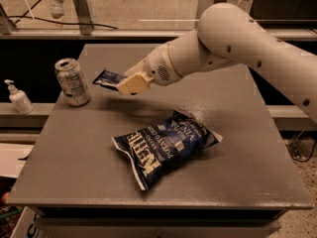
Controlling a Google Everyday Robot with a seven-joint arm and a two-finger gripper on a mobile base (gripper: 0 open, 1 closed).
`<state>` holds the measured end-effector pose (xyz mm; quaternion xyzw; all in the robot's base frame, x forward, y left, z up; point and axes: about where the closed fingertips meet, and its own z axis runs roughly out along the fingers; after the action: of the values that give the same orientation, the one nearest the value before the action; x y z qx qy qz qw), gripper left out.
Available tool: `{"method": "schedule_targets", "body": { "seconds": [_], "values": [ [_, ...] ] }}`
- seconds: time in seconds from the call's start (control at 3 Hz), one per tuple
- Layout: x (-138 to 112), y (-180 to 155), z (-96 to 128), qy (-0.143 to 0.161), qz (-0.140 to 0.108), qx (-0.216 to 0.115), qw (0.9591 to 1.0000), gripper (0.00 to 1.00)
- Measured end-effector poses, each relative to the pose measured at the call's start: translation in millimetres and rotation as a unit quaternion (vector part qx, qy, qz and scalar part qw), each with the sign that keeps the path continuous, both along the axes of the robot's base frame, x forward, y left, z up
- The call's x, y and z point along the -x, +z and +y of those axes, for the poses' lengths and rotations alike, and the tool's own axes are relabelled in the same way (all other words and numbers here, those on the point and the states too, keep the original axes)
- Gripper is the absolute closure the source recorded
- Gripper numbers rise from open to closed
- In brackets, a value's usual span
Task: Move rxbar blueberry near 7up can
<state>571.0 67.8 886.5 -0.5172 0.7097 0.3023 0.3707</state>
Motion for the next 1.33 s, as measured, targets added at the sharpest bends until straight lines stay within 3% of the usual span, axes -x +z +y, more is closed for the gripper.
{"method": "schedule_targets", "body": {
  "seconds": [0.33,1.33],
  "values": [
    [7.8,-11.8,12.6,0.014,-0.011,0.021,0.9996,1.0],
    [26.6,-54.9,43.2,0.044,-0.007,0.052,0.9976,1.0]
  ]
}}
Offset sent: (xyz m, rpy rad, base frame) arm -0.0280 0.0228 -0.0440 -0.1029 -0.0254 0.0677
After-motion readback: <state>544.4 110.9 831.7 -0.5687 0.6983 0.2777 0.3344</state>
